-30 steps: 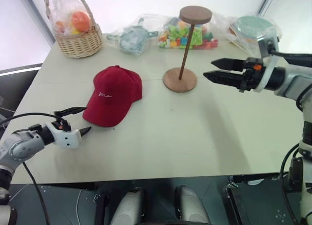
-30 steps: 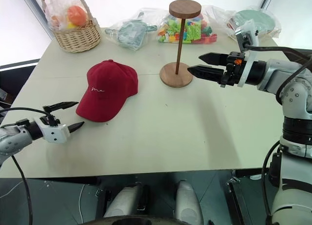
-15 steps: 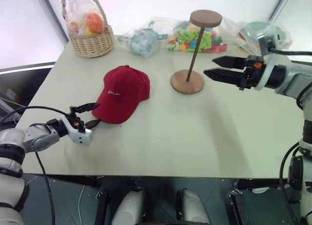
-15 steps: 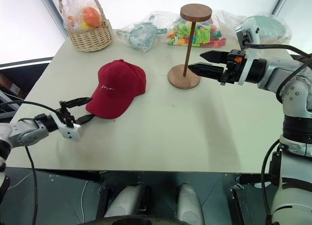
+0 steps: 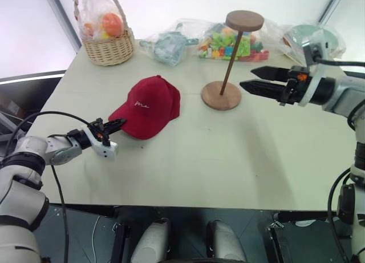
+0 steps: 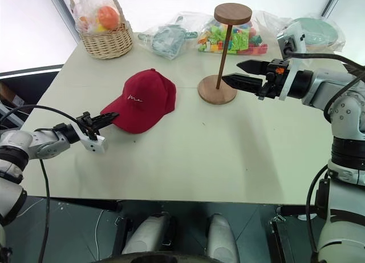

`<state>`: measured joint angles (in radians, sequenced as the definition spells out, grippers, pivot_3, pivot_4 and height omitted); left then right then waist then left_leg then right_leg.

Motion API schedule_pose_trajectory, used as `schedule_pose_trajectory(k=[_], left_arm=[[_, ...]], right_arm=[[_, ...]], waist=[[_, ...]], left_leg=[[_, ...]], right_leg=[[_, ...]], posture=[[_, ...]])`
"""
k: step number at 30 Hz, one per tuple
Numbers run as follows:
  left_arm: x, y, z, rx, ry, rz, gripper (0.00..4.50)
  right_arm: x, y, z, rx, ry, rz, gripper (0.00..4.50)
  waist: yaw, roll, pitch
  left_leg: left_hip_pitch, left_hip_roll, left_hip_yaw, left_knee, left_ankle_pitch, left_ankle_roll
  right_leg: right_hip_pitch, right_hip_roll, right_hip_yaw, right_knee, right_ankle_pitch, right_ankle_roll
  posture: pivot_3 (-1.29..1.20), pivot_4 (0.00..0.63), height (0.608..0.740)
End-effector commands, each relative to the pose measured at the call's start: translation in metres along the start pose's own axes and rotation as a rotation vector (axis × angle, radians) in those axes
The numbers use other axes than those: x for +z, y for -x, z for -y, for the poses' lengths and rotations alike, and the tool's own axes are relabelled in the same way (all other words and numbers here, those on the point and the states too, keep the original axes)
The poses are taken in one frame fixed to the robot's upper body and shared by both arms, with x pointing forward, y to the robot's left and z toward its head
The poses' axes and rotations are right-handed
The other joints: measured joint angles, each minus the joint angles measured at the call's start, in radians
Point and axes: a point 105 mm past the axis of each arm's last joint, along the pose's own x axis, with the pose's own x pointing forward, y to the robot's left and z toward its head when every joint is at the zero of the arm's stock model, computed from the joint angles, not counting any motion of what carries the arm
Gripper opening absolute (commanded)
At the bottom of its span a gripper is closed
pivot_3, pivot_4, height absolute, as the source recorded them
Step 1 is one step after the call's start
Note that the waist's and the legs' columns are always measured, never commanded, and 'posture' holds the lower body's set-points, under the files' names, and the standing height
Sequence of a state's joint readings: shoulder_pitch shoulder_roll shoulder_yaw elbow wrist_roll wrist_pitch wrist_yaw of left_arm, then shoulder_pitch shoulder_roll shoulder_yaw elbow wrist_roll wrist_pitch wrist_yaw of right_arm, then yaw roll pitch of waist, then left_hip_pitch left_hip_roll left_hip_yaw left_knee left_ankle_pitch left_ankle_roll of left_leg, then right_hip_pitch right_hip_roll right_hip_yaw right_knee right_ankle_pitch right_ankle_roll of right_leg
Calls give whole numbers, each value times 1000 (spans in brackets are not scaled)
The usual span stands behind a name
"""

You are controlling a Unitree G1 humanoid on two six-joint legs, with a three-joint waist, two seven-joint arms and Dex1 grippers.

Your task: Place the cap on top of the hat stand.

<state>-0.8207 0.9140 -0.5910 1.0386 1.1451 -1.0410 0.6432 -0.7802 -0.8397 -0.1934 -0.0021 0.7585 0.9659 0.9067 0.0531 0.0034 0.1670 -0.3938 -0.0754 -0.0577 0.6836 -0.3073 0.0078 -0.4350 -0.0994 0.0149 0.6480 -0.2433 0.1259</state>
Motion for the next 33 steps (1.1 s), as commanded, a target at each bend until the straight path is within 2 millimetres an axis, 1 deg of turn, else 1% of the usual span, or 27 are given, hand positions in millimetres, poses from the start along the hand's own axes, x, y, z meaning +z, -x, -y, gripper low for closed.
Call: schedule_pose_trajectory(k=[1, 3, 5, 7, 9, 10, 11, 13, 17, 19, 20, 21, 23, 25, 26, 28, 29, 33], left_arm=[[5, -2, -11, 46, -13, 37, 35], [3, -8, -27, 120, -21, 20, 35], [-5, -17, -56, 228, -23, -40, 35], [-14, -27, -100, 363, -17, -118, 35], [-21, -37, -148, 445, -24, -192, 35], [-21, -40, -162, 462, -20, -212, 35], [-21, -41, -170, 468, -15, -224, 35], [-24, -46, -197, 492, -4, -262, 35], [-27, -52, -228, 503, -8, -334, 35], [-22, -54, -255, 561, -33, -379, 35], [-20, -54, -264, 584, -23, -397, 35], [-18, -54, -269, 594, -14, -410, 35], [-7, -54, -290, 656, -9, -411, 35], [0, -54, -303, 683, -8, -413, 35], [4, -54, -312, 714, -9, -419, 35], [13, -59, -327, 752, 7, -401, 35], [17, -63, -329, 758, 21, -399, 35], [24, -83, -321, 721, 138, -406, 35]], right_arm=[[16, 3, -5, 9, 56, 59, 4500], [16, 5, -4, 2, 58, 62, 4500], [16, 8, -1, -13, 62, 61, 4500], [17, 13, 4, -43, 72, 60, 4500], [23, 19, 12, -76, 87, 70, 4500], [25, 20, 15, -86, 92, 74, 4500], [26, 21, 16, -91, 96, 76, 4500], [30, 21, 22, -102, 109, 84, 4500], [33, 21, 27, -109, 127, 88, 4500], [33, 23, 28, -112, 132, 91, 4500], [33, 23, 28, -113, 132, 92, 4500], [32, 23, 28, -113, 133, 92, 4500], [30, 24, 30, -121, 130, 92, 4500], [29, 24, 30, -123, 128, 93, 4500], [29, 24, 31, -125, 128, 95, 4500], [29, 23, 33, -130, 129, 99, 4500], [30, 23, 33, -131, 130, 103, 4500], [31, 20, 34, -129, 133, 113, 4500]], waist=[[-4, 0, 0], [-10, 0, 0], [-13, 0, 0], [-12, -1, 0], [-12, -2, 1], [-13, -2, 1], [-16, -3, 1], [-23, -3, 1], [-47, -3, 1], [-50, -3, 1], [-50, -3, 1], [-51, -3, 2], [-51, -3, 2], [-49, -3, 2], [-48, -3, 2], [-46, -3, 2], [-46, -3, 2], [-42, -3, 2]], left_leg=[[0, 0, 0, 0, 0, 0], [0, 0, 0, 0, 0, 0], [-1, 0, 0, 0, 0, 0], [-3, 0, 0, 0, 0, 0], [-12, 0, -1, 2, 1, -2], [-15, 0, -1, 4, 4, -7], [-17, 0, -1, 5, 4, -7], [-16, 0, 0, 5, 4, -7], [-16, 0, 0, 2, 4, -7], [-15, 0, 1, 2, 4, -7], [-16, 0, 1, 2, 4, -7], [-16, 0, 1, 2, 4, -7], [-16, 0, 0, 2, 4, -7], [-16, 0, 0, 2, 4, -7], [-16, 0, 0, 2, 4, -7], [-16, 0, 0, 2, 4, -7], [-16, 0, 0, 2, 4, -7], [-15, 0, 1, 3, 4, -7]], right_leg=[[0, 0, 0, 0, 0, 0], [0, 0, 0, 0, 0, 0], [0, 0, 0, 0, 0, 0], [-2, -1, 0, 0, 0, 0], [-10, -1, 0, 1, 0, 0], [-13, -1, -1, 2, 0, 0], [-14, -1, -1, 2, 1, 1], [-14, -1, 0, 1, 1, 1], [-14, 0, 0, 1, 1, 1], [-14, 1, 0, 1, 1, 1], [-14, 1, 0, 1, 1, 1], [-14, 1, 0, 1, 1, 1], [-14, 1, 0, 1, 1, 1], [-14, 1, 0, 1, 1, 1], [-14, 1, 0, 1, 1, 1], [-14, 1, 0, 1, 1, 1], [-14, 1, 0, 1, 1, 1], [-13, 1, 0, 1, 1, 1]], posture=[[0, 150, 740], [0, 150, 740], [0, 150, 740], [0, 150, 740], [0, 150, 740], [0, 150, 740], [0, 150, 740], [0, 150, 740], [0, 150, 740], [0, 150, 740], [0, 150, 740], [0, 150, 740], [0, 150, 740], [0, 150, 740], [0, 150, 740], [0, 150, 740], [0, 150, 740], [0, 150, 740]])
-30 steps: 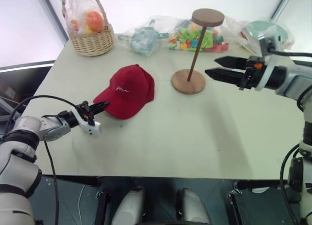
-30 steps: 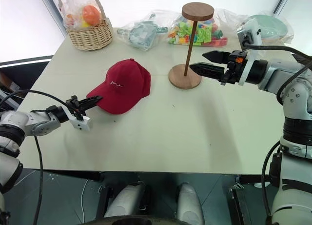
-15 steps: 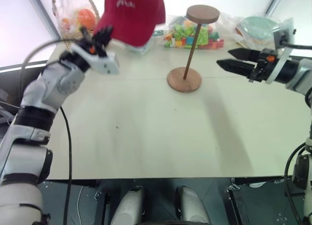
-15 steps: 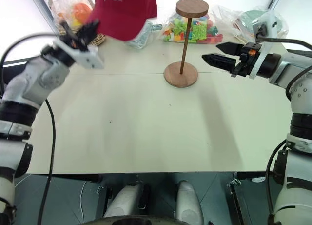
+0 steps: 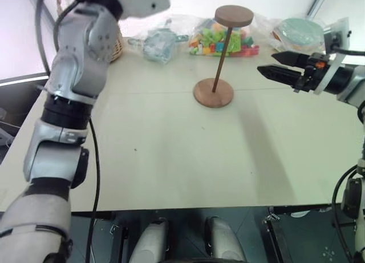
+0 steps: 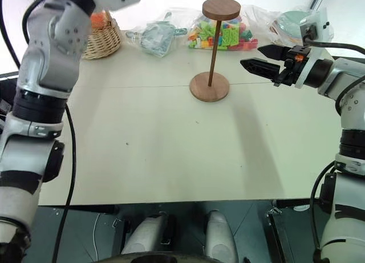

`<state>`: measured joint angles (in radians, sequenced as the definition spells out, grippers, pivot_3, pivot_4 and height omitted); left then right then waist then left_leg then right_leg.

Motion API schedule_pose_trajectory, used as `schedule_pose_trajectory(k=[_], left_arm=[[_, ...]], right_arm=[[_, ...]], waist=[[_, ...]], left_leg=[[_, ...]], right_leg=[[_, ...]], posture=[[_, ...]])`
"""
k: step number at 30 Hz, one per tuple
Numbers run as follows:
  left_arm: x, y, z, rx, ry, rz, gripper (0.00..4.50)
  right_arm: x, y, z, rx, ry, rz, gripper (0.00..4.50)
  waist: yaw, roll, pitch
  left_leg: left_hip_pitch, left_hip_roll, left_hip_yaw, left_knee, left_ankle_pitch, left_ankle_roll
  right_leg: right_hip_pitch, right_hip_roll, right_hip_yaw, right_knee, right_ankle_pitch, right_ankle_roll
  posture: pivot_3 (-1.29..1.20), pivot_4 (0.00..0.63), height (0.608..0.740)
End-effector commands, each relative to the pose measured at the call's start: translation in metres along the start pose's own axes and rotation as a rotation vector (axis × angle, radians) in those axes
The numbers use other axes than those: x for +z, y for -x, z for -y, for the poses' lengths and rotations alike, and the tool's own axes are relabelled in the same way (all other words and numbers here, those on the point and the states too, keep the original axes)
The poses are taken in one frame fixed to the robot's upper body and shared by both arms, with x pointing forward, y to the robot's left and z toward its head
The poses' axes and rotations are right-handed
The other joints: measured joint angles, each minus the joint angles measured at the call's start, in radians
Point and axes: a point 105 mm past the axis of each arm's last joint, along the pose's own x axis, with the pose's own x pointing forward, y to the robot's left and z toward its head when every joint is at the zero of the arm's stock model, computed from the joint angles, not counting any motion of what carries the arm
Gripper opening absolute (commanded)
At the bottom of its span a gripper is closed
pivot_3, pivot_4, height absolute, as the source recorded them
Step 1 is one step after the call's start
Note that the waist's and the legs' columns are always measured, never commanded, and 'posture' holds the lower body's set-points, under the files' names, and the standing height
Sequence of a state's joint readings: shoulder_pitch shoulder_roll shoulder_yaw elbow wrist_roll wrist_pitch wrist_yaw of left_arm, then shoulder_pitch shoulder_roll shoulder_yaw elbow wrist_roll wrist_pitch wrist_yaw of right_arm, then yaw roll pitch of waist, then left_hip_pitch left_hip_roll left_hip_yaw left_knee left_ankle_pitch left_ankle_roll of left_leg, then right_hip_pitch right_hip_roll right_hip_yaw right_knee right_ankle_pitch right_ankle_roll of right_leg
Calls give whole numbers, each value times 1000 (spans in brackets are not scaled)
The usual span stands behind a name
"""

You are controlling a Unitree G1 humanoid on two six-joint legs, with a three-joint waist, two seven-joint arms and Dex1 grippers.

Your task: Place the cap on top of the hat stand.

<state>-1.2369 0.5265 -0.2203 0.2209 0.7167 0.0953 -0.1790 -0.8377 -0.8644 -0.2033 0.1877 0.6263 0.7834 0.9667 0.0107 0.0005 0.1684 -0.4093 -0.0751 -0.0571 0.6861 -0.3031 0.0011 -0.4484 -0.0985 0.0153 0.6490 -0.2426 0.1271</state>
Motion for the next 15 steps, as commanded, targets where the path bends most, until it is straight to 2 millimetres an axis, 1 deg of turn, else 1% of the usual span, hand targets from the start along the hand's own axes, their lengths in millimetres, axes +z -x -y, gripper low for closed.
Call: schedule_pose_trajectory(k=[1, 4, 6, 11, 15], left_arm=[[11, -4, 2, -5, 54, -29, 35], [31, -4, 15, -31, 72, -4, 35], [39, -4, 20, -38, 68, 10, 35], [60, -3, 44, -109, 101, 61, 35], [76, -1, 55, -144, 119, 106, 35]], right_arm=[[17, 1, -1, -2, 47, 56, 4500], [16, 2, -1, -6, 51, 57, 4500], [16, 4, 0, -16, 60, 53, 4500], [23, 22, 11, -67, 94, 39, 4500], [33, 38, 15, -86, 104, 38, 4500]], waist=[[1, 0, 0], [1, 0, 0], [1, 0, 0], [3, 0, 0], [2, 0, 0]], left_leg=[[0, 0, 0, 0, 0, 0], [0, 0, 0, 1, 0, 0], [0, 0, 0, 1, 0, 0], [0, 0, 0, 0, 0, 0], [0, 0, 0, 0, 0, 0]], right_leg=[[0, 0, 0, 0, 0, 0], [0, 0, 0, 0, 0, 0], [0, 0, 0, 0, 0, 0], [0, 0, 0, 0, 0, 0], [0, 0, 0, -1, 0, 0]], posture=[[0, 150, 740], [0, 150, 740], [0, 150, 740], [0, 150, 740], [0, 150, 740]])
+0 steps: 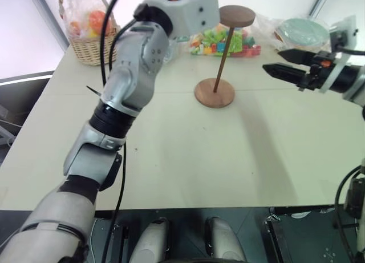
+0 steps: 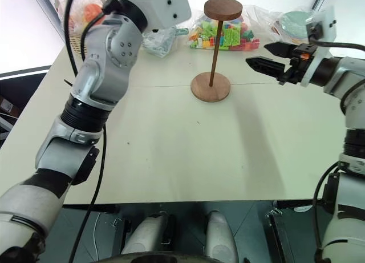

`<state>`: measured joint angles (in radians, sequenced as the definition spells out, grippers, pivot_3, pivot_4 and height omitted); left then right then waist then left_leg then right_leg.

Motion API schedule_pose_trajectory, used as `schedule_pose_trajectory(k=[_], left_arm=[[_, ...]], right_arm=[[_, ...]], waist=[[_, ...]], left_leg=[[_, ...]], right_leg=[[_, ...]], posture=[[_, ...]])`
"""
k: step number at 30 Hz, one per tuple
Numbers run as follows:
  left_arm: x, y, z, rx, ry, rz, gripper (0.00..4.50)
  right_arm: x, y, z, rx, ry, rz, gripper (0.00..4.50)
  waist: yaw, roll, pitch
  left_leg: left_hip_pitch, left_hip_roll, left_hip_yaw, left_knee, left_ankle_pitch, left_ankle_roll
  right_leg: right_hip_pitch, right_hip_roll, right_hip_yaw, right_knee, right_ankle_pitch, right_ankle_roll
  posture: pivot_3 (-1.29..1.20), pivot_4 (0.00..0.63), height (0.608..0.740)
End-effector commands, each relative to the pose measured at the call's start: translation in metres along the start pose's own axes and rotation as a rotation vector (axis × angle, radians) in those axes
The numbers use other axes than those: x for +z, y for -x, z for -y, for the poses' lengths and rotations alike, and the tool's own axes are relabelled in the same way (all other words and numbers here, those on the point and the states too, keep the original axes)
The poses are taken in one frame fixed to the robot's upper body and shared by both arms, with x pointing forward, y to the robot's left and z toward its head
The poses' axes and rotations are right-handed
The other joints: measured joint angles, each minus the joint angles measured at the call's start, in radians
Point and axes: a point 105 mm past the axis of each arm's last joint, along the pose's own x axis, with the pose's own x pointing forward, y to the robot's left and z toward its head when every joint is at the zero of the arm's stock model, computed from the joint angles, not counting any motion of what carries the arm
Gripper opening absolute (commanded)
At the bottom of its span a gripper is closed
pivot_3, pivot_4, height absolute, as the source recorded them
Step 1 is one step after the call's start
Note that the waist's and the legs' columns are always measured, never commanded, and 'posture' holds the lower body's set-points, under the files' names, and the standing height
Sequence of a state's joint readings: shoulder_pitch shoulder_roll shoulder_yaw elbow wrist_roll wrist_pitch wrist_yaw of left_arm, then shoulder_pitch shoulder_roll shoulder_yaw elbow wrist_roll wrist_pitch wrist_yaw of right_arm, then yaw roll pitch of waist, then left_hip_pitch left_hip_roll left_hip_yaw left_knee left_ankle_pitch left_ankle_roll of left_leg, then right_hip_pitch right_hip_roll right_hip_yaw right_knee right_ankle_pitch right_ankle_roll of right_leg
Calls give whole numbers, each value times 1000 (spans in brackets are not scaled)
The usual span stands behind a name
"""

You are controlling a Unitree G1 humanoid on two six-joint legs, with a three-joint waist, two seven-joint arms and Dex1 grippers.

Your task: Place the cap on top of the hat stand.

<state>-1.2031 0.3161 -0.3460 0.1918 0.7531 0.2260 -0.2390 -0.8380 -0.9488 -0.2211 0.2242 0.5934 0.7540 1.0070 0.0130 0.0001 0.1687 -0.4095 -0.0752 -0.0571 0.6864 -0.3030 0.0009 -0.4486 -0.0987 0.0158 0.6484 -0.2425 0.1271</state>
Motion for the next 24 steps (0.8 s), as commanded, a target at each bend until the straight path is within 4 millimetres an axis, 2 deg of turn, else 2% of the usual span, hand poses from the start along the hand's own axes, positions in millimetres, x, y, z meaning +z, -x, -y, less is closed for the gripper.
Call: schedule_pose_trajectory(k=[1, 5, 12, 18, 24], left_arm=[[20, 1, -4, 14, -5, 69, 35], [34, 4, 11, -26, 7, 109, 35], [57, 10, 23, -51, 19, 178, 35], [62, 16, 34, -96, 5, 195, 35], [61, 19, 43, -136, -17, 191, 35]], right_arm=[[24, 20, 7, -36, 50, 62, 4500], [26, 30, 11, -68, 61, 57, 4500], [19, 31, 12, -86, 50, 55, 4500], [20, 35, 13, -97, 52, 57, 4500], [36, 50, 15, -87, -8, 146, 4500]], waist=[[0, 0, 0], [0, 0, 0], [0, 0, 0], [0, 0, 0], [1, 0, 0]], left_leg=[[0, 0, 0, 0, 0, 0], [0, 0, 0, 0, 0, 0], [0, 0, 0, 0, 0, 0], [0, 0, 1, 0, 0, 0], [0, 0, 1, 0, 0, 0]], right_leg=[[0, 0, 0, 0, 0, 0], [0, 0, 0, 0, 0, 0], [0, 0, 1, 0, 0, 0], [0, 0, 1, 0, 0, 0], [0, 0, 1, 0, 0, 0]], posture=[[0, 150, 740], [0, 150, 740], [0, 150, 740], [0, 150, 740], [0, 150, 740]])
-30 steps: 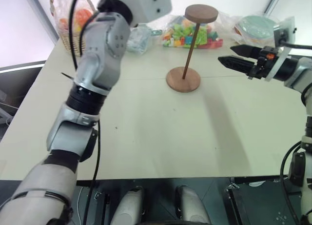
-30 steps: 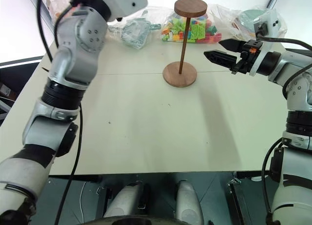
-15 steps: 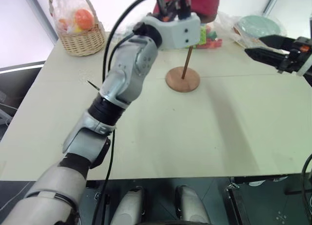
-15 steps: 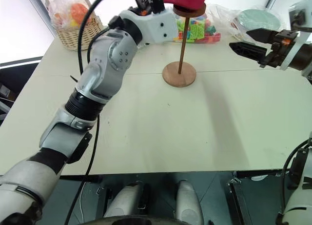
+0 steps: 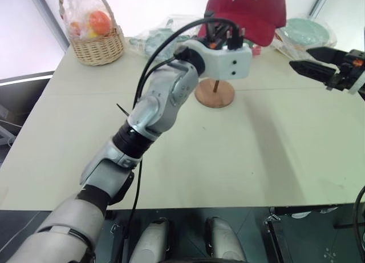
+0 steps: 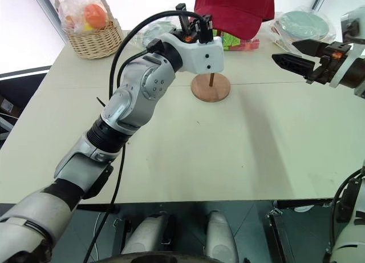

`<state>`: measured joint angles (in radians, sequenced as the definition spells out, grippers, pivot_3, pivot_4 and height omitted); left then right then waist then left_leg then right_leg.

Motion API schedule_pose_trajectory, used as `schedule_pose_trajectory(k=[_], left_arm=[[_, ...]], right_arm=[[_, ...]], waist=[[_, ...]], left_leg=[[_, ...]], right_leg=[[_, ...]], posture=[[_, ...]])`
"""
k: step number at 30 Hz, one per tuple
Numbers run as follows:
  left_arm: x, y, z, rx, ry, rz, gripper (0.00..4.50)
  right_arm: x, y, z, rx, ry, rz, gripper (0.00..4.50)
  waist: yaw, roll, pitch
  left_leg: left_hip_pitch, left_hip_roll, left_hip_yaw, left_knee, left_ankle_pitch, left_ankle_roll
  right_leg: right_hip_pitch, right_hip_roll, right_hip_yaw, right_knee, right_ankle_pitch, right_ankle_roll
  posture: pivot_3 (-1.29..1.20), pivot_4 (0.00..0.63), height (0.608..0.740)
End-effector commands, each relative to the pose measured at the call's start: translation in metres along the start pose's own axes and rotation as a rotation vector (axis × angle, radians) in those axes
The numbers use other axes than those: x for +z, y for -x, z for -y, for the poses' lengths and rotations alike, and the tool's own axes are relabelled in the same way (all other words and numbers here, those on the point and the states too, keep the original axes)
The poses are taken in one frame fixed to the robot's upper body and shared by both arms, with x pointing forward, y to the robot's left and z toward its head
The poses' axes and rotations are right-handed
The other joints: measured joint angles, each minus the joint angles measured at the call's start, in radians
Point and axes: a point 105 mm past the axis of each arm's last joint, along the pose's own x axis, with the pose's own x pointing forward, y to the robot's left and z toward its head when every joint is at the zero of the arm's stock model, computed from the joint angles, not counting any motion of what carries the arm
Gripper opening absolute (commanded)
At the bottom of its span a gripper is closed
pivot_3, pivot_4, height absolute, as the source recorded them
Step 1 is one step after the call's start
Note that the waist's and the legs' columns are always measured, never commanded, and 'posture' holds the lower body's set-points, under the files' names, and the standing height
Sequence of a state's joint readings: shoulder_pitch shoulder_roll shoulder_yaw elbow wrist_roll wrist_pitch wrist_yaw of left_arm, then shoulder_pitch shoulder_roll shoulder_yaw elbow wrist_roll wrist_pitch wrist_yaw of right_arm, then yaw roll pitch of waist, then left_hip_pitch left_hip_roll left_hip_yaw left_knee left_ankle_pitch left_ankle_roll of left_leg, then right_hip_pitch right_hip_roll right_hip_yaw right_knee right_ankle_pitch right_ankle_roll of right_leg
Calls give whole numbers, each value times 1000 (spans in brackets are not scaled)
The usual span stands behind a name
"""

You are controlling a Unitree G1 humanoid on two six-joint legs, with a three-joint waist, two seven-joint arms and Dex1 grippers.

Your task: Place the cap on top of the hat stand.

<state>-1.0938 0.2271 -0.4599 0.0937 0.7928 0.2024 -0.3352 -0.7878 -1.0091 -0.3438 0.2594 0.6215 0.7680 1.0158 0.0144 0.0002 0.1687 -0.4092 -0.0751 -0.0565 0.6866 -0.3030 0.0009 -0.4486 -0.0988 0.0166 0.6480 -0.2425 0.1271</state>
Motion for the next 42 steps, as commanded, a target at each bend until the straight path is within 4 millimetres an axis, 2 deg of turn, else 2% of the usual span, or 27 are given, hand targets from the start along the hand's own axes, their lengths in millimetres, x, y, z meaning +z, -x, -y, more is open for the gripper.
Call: schedule_pose_trajectory(k=[1, 14, 17, 23, 24, 32, 36, 42], left_arm=[[11, 2, -12, 37, -37, 40, 35], [13, 10, 11, -37, -62, 38, 35], [14, 11, 12, -43, -60, 42, 1021], [16, 12, 13, -47, -52, 46, 4073], [17, 12, 13, -47, -51, 47, 4473], [16, 18, 16, -110, 37, 33, 4473], [12, 31, 25, -232, 117, 15, 4473], [9, 44, 11, -294, 201, 38, 4473]], right_arm=[[30, 16, -2, 3, 22, 94, 4500], [30, 19, 2, -37, 31, 88, 4500], [30, 19, 3, -41, 31, 86, 4500], [29, 18, 4, -46, 32, 85, 4500], [29, 18, 4, -46, 32, 85, 4500], [27, 17, 6, -52, 34, 79, 4500], [24, 16, 8, -60, 38, 72, 4500], [21, 14, 11, -69, 40, 70, 4500]], waist=[[0, 0, 0], [0, 0, 0], [0, 0, 0], [0, 0, 0], [0, 0, 0], [-1, 0, 0], [-1, 0, 0], [-2, 0, 0]], left_leg=[[0, 0, 0, 0, 0, 0], [0, 0, 0, 0, 0, 0], [0, 0, 0, 0, 0, 0], [0, 0, 0, 1, 0, 0], [0, 0, 0, 1, 0, 0], [0, 0, 0, 1, 0, 0], [0, 0, 0, 1, 0, 0], [0, 0, 0, 1, 0, 0]], right_leg=[[0, 0, 0, 0, 0, 0], [0, 0, 0, 0, 0, 0], [0, 0, 0, 0, 0, 0], [0, 0, 0, 0, 0, 0], [0, 0, 0, 0, 0, 0], [0, 0, 0, 0, 0, 0], [0, 0, 0, 0, 0, 0], [0, 0, 0, 0, 0, 0]], posture=[[0, 150, 740], [0, 150, 740], [0, 150, 740], [0, 150, 740], [0, 150, 740], [0, 150, 740], [0, 150, 740], [0, 150, 740]])
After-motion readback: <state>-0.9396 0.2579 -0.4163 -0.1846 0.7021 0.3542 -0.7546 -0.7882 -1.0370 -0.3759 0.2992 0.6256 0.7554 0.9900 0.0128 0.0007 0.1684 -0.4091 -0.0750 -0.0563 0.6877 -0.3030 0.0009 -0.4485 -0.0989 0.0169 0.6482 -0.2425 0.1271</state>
